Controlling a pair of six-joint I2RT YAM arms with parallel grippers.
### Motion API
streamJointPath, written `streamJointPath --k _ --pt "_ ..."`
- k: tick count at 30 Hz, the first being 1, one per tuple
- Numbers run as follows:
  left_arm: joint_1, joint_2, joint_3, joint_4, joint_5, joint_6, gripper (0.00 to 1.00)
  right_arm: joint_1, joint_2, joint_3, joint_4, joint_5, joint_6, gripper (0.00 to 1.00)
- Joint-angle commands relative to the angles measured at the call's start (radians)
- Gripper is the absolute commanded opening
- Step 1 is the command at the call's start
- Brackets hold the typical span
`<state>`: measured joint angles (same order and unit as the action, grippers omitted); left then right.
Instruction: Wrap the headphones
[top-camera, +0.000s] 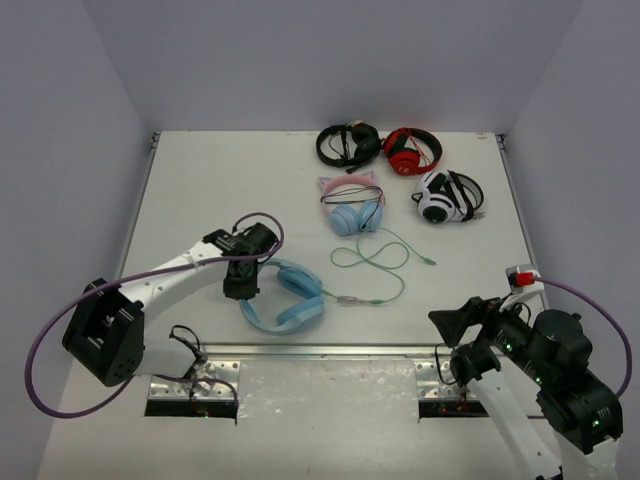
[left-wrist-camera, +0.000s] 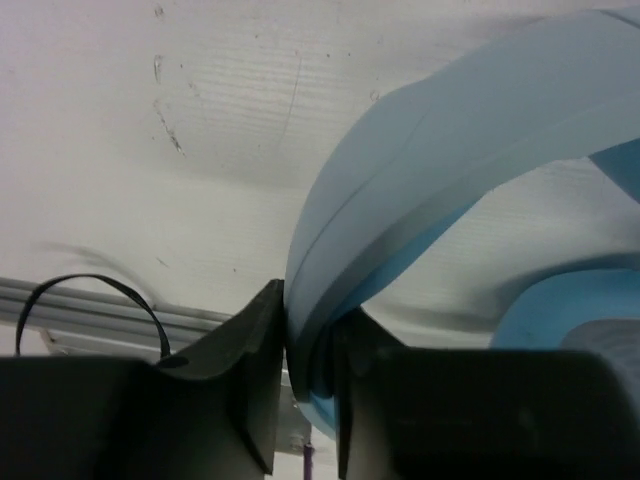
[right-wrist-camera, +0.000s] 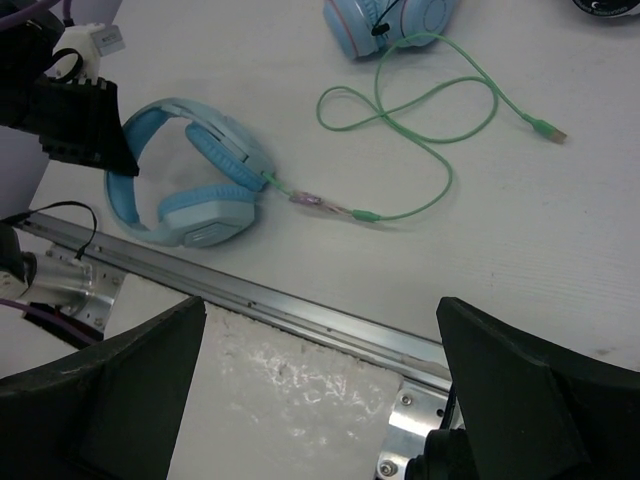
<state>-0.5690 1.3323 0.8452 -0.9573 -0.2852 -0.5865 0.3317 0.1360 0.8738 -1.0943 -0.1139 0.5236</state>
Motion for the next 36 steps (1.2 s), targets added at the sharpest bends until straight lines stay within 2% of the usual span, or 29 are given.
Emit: streamJointPath --k 1,2,3,4,6,8,9,10,11,12,13,14,15,19,24,26,27,30,31,36 --pt "-0.006 -0.021 0.032 0.038 0.003 -0.001 0.13 0.004 -0.007 -0.004 0.033 -0.027 0.012 0.99" --pt "-0.006 -0.042 0.035 0.040 0.003 -0.001 0.12 0.003 -0.006 -0.009 0.036 -0.029 0.013 0.99" --pt "-0.005 -0.056 0.046 0.034 -0.003 0.004 0.03 0.004 -0.006 -0.013 0.039 -0.029 0.012 0.99" --pt "-0.005 -0.091 0.055 0.029 -0.009 0.007 0.01 0.003 -0.007 -0.019 0.053 -0.030 0.010 0.99" --pt "-0.008 -0.137 0.078 -0.004 -0.057 0.013 0.00 0.003 -0.013 -0.051 0.079 -0.050 0.003 0.99" --pt "-0.011 -0.229 0.123 -0.020 -0.083 0.022 0.00 0.003 -0.045 -0.137 0.202 -0.169 0.001 0.99" --pt "-0.011 -0.270 0.135 -0.023 -0.088 0.027 0.00 0.003 -0.067 -0.183 0.273 -0.250 -0.002 0.99" --pt "-0.012 -0.307 0.156 -0.024 -0.091 0.030 0.00 0.003 -0.090 -0.240 0.459 -0.324 0.010 0.99" --pt "-0.012 -0.376 0.170 -0.027 -0.088 0.039 0.00 0.003 -0.122 -0.354 0.567 -0.443 0.036 0.99" --pt "-0.011 -0.407 0.186 -0.035 -0.072 0.043 0.00 0.003 -0.124 -0.402 0.665 -0.489 0.094 0.99" --pt "-0.011 -0.441 0.224 -0.044 -0.066 0.050 0.00 0.003 -0.115 -0.442 0.836 -0.522 0.107 0.99" --pt "-0.011 -0.447 0.250 -0.060 -0.059 0.057 0.00 0.003 -0.064 -0.494 0.908 -0.579 0.095 0.99" --pt "-0.011 -0.452 0.273 -0.093 -0.048 0.063 0.00 0.003 -0.029 -0.512 1.047 -0.604 0.081 0.99" --pt "-0.011 -0.462 0.359 -0.158 -0.055 0.067 0.00 0.003 0.189 -0.547 1.269 -0.598 0.015 0.99" --pt "-0.011 -0.463 0.448 -0.210 -0.037 0.066 0.00 0.004 0.423 -0.423 1.251 -0.555 -0.152 0.99" --pt "-0.011 -0.475 0.483 -0.213 -0.037 0.067 0.00 0.007 0.470 -0.432 1.277 -0.592 -0.146 0.95" --pt "-0.011 -0.484 0.495 -0.213 -0.037 0.065 0.00 0.009 0.512 -0.449 1.333 -0.660 -0.134 0.91" --pt "-0.012 -0.486 0.531 -0.199 -0.014 0.057 0.00 0.070 0.554 -0.542 1.454 -0.733 -0.091 0.82" --pt "-0.012 -0.476 0.554 -0.199 -0.009 0.056 0.00 0.134 0.557 -0.588 1.468 -0.725 -0.094 0.82" --pt "-0.011 -0.436 0.597 -0.216 -0.020 0.059 0.00 0.291 0.567 -0.650 1.542 -0.693 -0.092 0.82"
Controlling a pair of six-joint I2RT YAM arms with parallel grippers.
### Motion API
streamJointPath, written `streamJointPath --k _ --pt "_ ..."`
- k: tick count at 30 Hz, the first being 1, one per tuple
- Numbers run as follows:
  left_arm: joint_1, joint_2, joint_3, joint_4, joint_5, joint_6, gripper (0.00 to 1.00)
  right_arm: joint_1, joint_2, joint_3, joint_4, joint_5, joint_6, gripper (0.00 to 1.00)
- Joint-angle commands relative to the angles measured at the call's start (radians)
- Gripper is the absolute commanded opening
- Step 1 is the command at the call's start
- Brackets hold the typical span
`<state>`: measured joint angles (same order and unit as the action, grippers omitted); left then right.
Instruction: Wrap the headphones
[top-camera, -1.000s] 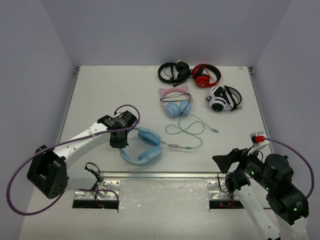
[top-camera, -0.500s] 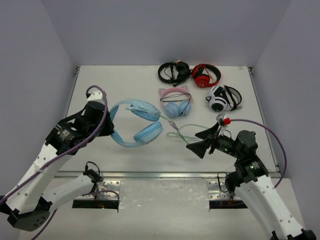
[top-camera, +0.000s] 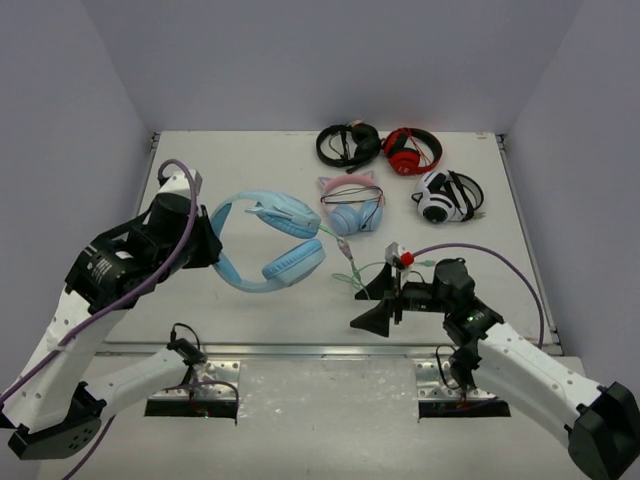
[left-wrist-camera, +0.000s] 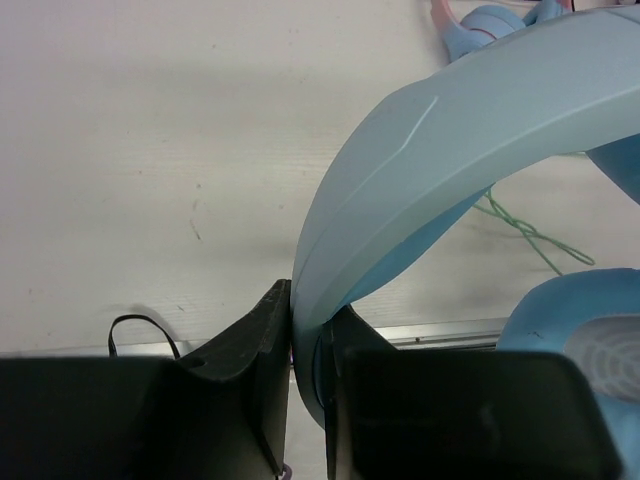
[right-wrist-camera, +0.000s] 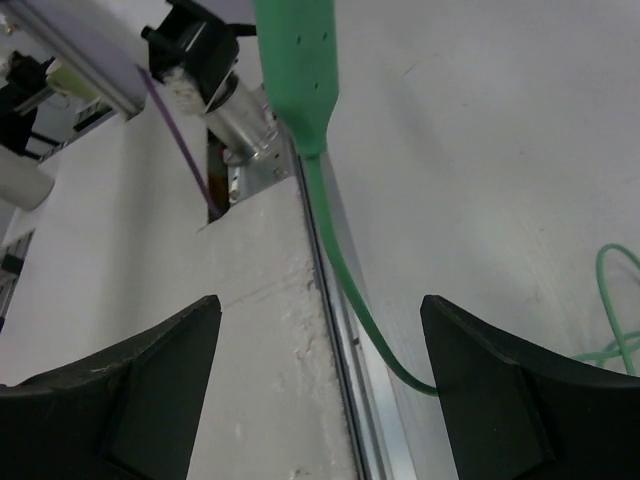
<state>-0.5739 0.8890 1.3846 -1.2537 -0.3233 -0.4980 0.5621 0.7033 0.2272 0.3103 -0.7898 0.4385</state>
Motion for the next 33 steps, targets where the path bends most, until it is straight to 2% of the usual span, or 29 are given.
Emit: streamJointPath --k 1,2,3,5,6,9,10,11,13,16,17,18,21,23,28,33 --pt "-0.006 0.008 0.068 0.089 0.026 -0.024 0.00 0.073 0.016 -0.009 0.138 0.050 -0.029 0.81" --pt "-0.006 0.008 0.076 0.094 0.029 -0.022 0.00 0.081 0.030 -0.009 0.136 0.078 -0.046 0.80" --pt "-0.006 0.013 0.088 0.096 0.035 -0.020 0.00 0.082 0.050 -0.009 0.145 0.099 -0.055 0.70" --pt "-0.006 0.018 0.135 0.093 0.046 -0.019 0.00 0.082 0.118 -0.002 0.159 0.150 -0.072 0.61" --pt "-0.006 0.019 0.151 0.091 0.047 -0.019 0.00 0.082 0.143 0.001 0.196 0.152 -0.072 0.50" --pt "-0.006 0.022 0.209 0.077 0.021 -0.022 0.00 0.085 0.215 -0.003 0.282 0.152 -0.047 0.29" --pt "-0.006 0.024 0.221 0.065 -0.015 -0.027 0.00 0.085 0.225 -0.005 0.291 0.155 -0.029 0.09" --pt "-0.006 0.021 0.238 0.060 -0.035 -0.028 0.00 0.087 0.220 -0.014 0.305 0.182 -0.018 0.02" --pt "-0.007 0.021 0.243 0.047 -0.124 -0.017 0.00 0.097 0.185 -0.040 0.294 0.239 0.000 0.01" --pt "-0.006 0.034 0.196 0.027 -0.308 0.007 0.00 0.104 0.043 -0.037 0.106 0.439 -0.012 0.01" --pt "-0.006 0.042 0.126 0.037 -0.341 0.021 0.00 0.105 -0.046 -0.026 -0.042 0.601 -0.014 0.01" --pt "-0.006 0.045 0.085 0.065 -0.362 0.044 0.00 0.105 -0.089 0.007 -0.121 0.685 -0.012 0.01" --pt "-0.006 0.065 -0.065 0.155 -0.335 0.082 0.00 0.105 -0.209 0.119 -0.400 0.939 -0.046 0.01" --pt "-0.006 0.082 -0.146 0.241 -0.281 0.110 0.00 0.105 -0.226 0.226 -0.538 1.020 -0.099 0.01" --pt "-0.014 0.137 -0.237 0.385 -0.030 0.168 0.00 0.105 -0.118 0.470 -0.749 1.000 -0.234 0.01" --pt "-0.070 0.198 -0.309 0.535 0.127 0.228 0.01 0.107 0.076 0.682 -0.847 0.847 -0.363 0.01"
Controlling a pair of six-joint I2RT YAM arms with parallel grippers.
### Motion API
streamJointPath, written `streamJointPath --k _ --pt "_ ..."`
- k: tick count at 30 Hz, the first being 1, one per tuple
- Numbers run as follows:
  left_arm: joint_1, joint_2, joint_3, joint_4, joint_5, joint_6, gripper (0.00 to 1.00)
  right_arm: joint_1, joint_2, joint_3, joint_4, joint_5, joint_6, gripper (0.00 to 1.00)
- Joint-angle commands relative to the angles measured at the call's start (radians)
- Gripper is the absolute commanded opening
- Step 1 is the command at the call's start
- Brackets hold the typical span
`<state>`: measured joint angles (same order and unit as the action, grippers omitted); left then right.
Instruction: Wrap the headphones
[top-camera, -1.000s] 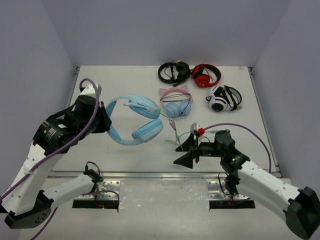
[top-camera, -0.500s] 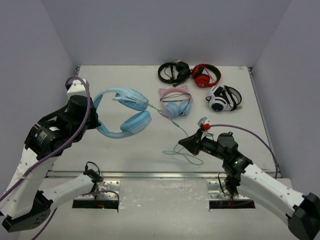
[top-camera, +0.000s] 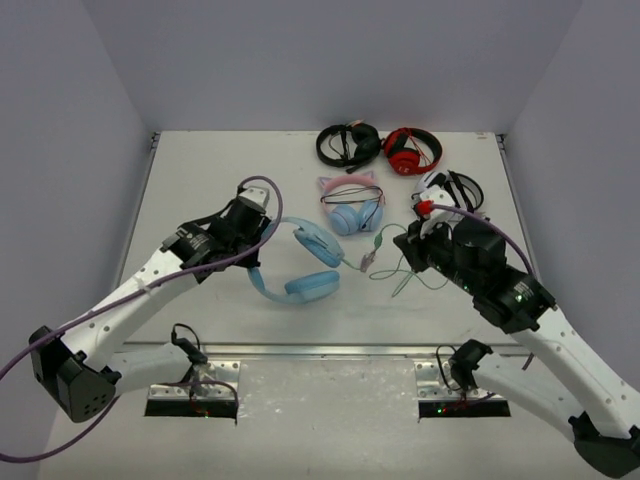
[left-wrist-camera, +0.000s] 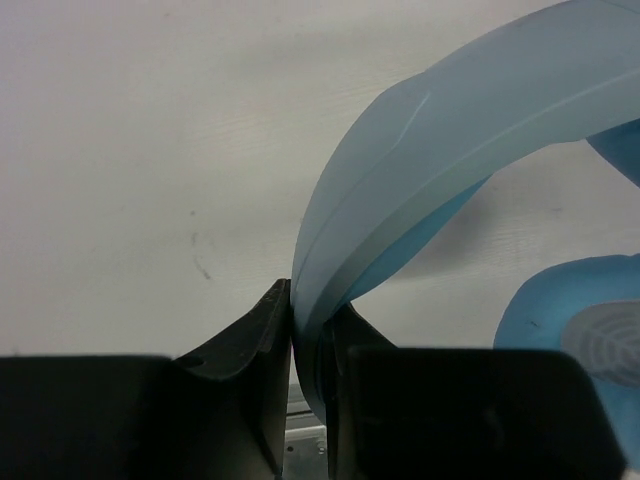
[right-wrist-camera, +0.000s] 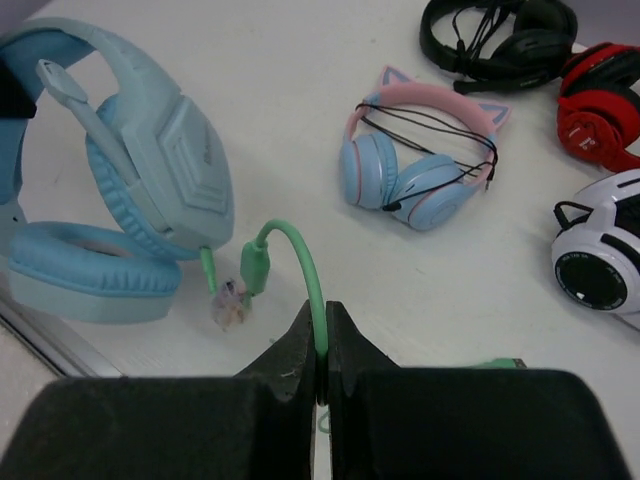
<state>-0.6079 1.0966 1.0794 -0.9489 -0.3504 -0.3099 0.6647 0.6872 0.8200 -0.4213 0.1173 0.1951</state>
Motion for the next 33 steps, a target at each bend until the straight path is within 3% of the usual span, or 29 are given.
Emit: streamJointPath --k 1,9,15,20,28,33 --pt "-0.055 0.011 -0.013 0.252 0.166 0.048 0.01 0.018 0.160 0.114 -0.146 -0.083 -0.137 0.01" --pt "-0.098 0.108 -0.035 0.315 0.070 0.081 0.00 0.300 0.281 0.168 -0.119 0.004 -0.328 0.01" --pt "-0.101 0.080 -0.105 0.410 0.093 0.123 0.01 0.501 0.405 0.208 -0.061 0.108 -0.433 0.01" --pt "-0.104 0.019 -0.151 0.459 0.184 0.121 0.01 0.509 0.451 0.243 -0.004 0.110 -0.468 0.01" --pt "-0.150 -0.058 -0.191 0.487 0.208 0.127 0.01 0.507 0.623 0.467 -0.131 0.133 -0.520 0.02" --pt "-0.174 -0.049 -0.193 0.472 0.182 0.117 0.01 0.507 0.650 0.501 -0.154 0.176 -0.517 0.13"
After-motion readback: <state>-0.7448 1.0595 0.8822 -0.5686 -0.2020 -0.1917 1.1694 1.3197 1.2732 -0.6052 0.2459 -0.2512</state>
